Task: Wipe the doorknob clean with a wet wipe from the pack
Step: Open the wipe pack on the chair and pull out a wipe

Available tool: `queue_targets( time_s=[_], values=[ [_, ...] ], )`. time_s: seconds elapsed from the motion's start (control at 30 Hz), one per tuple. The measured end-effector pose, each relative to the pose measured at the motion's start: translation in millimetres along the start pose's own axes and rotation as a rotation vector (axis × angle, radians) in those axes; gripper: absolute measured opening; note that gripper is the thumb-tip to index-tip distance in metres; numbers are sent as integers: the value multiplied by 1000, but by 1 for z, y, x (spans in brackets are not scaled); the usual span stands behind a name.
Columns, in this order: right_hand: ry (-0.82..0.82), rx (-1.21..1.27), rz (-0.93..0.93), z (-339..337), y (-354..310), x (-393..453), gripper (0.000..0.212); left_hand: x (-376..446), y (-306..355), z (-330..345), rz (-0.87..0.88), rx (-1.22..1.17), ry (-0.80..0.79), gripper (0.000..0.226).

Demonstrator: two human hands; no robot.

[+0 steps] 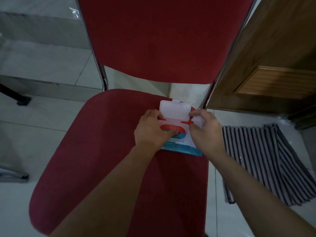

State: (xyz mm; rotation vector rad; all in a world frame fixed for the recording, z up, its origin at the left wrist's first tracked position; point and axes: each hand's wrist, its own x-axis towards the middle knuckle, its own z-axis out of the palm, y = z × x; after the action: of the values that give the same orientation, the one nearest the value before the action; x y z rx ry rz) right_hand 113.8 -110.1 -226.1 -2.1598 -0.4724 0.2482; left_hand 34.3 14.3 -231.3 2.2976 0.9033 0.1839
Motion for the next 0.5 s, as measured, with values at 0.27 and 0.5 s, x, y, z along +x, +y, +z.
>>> queue_targets(
  time_s=[0.27,0.5],
  values=[
    [-252,334,202,-4,-14,16,71,-5,4,11,22,86,52,65],
    [-324,185,-57,-16,-8,-10,50,-8,-20,-11,-45,-528,-198,34]
  ],
)
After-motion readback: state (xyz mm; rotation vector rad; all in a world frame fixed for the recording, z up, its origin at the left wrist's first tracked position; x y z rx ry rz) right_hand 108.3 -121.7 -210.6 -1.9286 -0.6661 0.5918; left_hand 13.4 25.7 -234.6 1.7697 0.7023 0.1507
